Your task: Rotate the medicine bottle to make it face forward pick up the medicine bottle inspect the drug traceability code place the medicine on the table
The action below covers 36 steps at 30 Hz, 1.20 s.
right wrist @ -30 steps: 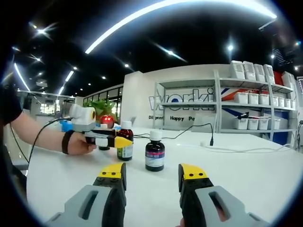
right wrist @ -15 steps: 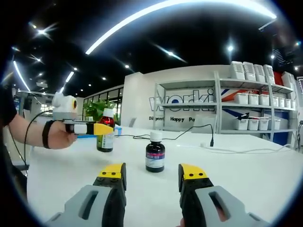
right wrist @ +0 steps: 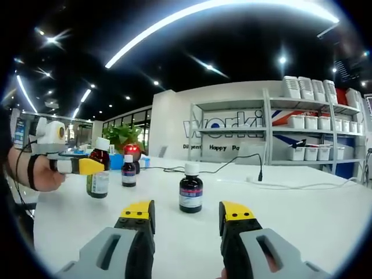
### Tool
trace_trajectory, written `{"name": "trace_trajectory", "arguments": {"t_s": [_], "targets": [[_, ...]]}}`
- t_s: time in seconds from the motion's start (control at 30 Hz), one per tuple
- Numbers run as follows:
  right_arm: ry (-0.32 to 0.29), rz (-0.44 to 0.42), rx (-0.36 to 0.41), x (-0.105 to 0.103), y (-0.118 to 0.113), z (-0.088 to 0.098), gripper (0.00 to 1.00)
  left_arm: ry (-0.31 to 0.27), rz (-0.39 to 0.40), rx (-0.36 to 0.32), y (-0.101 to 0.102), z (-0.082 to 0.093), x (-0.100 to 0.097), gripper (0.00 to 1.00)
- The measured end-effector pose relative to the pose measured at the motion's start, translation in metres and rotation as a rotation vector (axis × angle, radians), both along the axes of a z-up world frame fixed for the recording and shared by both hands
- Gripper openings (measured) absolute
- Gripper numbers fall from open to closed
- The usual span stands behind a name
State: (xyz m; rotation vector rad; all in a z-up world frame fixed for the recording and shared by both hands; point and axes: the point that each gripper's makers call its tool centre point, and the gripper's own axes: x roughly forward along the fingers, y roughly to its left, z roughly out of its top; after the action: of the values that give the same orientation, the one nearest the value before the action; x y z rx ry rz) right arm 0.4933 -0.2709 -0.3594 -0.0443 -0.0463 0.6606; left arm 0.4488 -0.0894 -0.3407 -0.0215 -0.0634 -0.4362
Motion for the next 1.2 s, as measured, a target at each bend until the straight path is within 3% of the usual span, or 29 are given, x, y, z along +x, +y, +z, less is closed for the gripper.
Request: {"name": "trace_trajectory", "arguments": {"t_s": [0.17,0.33,0.6,1.0,1.13,1.2], "targets": [[-0.001,-0.002,-0.002,0.003,-0.002,-0.001,0.39,0.023,-0.022,0.003,-0.005,-0.013,-0.016,0.26],[-0.001,-0.004,-0.004,0.004,-0.003,-0.001,0.39,0.003,-0.049,0.034,-0.012,-0.016,-0.026,0.26],[0.001,-0.008,-0.007,0.004,-0.003,-0.002,0.39,-0.002,-0.066,0.051,-0.011,-0.016,-0.031,0.26],[0.004,-0.013,-0.013,0.004,-0.003,-0.003,0.39,0.037,-0.095,0.012,-0.009,-0.019,-0.032,0.27],[0.003,-0.009,-0.008,0.003,-0.002,-0.002,0.39,0.054,-0.130,-0.002,-0.010,-0.020,-0.034,0.33],[0.004,-0.007,-0.008,0.002,-0.002,-0.002,0.40,0.037,-0.153,0.027,-0.012,-0.017,-0.037,0.34]]}}
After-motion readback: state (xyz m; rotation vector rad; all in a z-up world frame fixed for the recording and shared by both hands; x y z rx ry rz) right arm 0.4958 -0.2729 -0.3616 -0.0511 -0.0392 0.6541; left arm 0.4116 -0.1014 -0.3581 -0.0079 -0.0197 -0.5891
